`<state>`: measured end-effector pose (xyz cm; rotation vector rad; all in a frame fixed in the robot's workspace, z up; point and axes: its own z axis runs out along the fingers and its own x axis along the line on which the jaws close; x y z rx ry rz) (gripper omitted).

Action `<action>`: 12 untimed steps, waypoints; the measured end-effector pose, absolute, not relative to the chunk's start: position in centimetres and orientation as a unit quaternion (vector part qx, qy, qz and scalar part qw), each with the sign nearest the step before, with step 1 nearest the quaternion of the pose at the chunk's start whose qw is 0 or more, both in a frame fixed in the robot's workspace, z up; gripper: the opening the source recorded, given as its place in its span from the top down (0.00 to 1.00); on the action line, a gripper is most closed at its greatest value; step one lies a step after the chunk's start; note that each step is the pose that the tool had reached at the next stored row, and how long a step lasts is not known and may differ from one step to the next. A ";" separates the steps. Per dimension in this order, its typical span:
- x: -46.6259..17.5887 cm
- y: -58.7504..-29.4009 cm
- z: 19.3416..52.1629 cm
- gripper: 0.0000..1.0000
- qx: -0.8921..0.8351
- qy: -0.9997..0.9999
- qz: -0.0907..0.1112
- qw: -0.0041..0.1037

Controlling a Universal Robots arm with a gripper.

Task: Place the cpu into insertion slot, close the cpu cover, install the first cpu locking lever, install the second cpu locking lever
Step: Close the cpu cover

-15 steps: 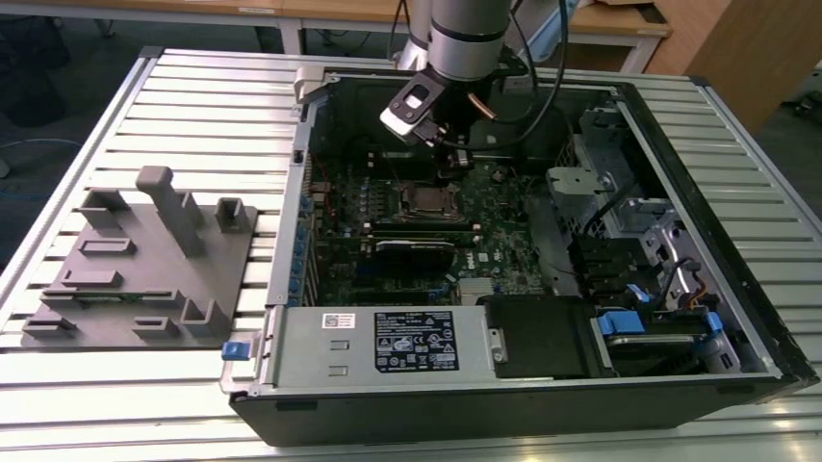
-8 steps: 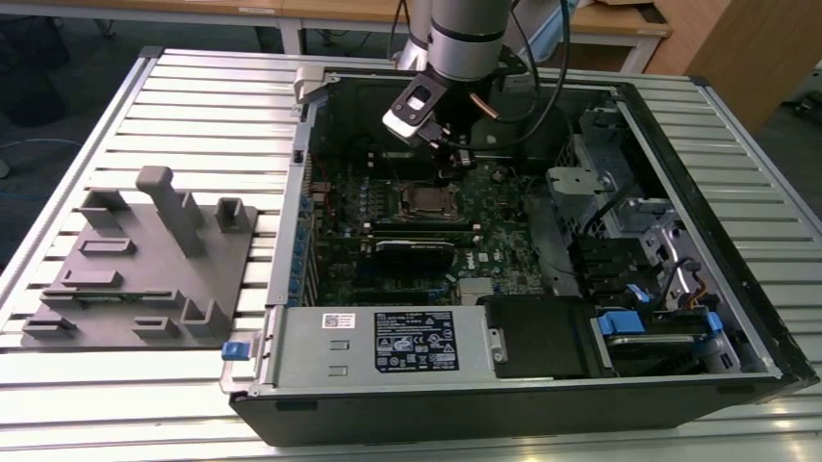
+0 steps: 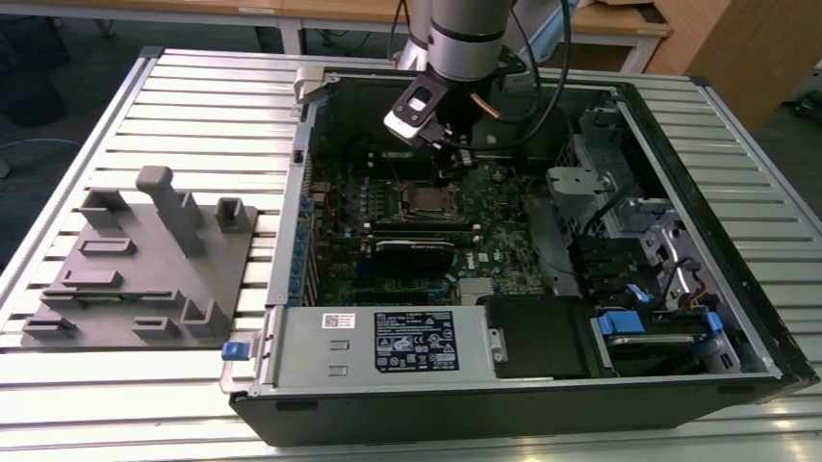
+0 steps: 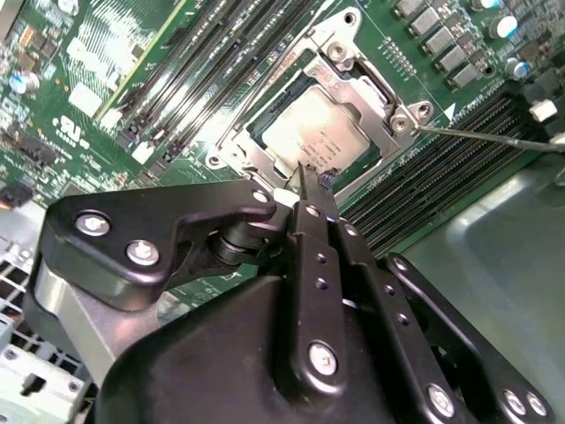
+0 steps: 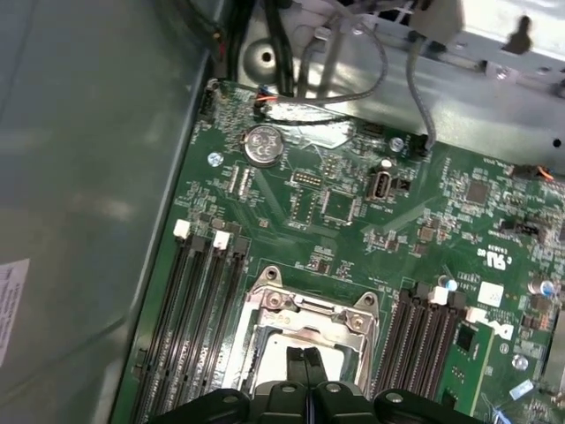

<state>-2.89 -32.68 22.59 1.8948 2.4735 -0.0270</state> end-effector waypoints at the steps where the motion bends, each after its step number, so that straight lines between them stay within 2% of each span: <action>1: -2.9 -32.7 22.6 0.90 0.603 0.798 -0.009 0.013; 12: -2.9 -32.7 22.5 0.90 0.559 0.829 -0.008 0.013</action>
